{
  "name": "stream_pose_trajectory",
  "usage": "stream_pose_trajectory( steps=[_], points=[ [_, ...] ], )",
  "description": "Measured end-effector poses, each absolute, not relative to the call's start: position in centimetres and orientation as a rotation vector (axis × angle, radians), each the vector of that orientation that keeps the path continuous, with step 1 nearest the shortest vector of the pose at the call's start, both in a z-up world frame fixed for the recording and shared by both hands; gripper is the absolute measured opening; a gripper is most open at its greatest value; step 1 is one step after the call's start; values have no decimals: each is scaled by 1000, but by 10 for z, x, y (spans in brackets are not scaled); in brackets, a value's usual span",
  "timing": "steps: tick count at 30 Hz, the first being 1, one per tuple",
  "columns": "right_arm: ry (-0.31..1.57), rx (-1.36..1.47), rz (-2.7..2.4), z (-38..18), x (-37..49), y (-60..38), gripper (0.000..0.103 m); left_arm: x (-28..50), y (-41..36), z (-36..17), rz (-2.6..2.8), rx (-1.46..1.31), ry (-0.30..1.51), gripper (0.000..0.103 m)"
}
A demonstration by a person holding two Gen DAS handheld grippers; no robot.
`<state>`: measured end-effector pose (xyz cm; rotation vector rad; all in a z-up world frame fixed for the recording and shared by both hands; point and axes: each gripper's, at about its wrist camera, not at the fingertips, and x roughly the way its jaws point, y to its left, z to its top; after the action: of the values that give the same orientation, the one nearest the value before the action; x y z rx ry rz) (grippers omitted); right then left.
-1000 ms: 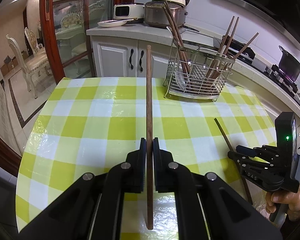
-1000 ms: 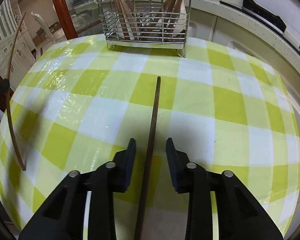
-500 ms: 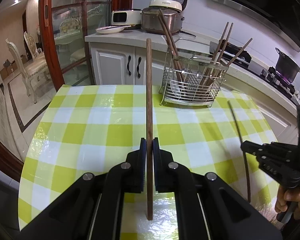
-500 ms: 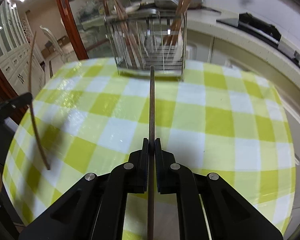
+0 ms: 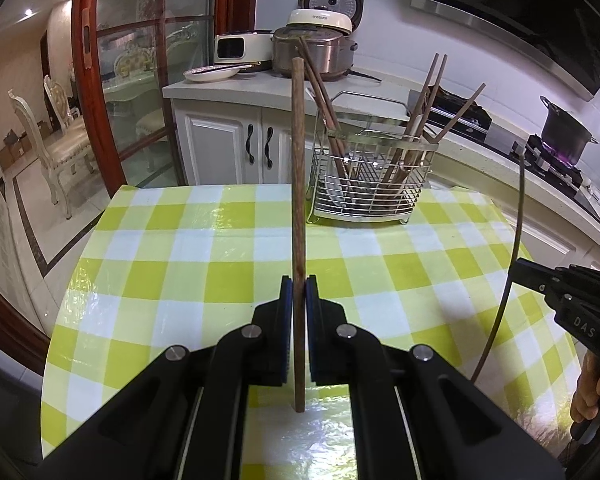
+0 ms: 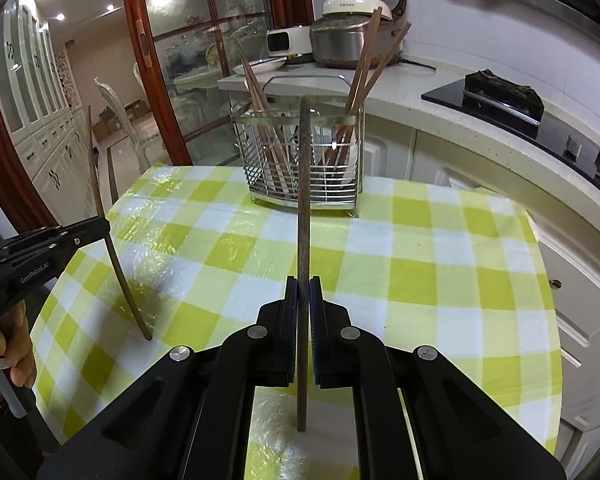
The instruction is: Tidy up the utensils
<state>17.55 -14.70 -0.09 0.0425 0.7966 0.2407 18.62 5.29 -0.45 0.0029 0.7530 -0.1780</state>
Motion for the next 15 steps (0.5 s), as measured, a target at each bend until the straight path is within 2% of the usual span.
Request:
stream_pose_trajectory(
  steps=[9, 15],
  points=[
    [767, 50, 232, 9, 175, -150, 7, 190, 48, 7, -201, 3, 732, 7],
    [708, 38, 253, 44, 189, -145, 7, 202, 37, 40, -245, 19, 673, 7]
  ],
)
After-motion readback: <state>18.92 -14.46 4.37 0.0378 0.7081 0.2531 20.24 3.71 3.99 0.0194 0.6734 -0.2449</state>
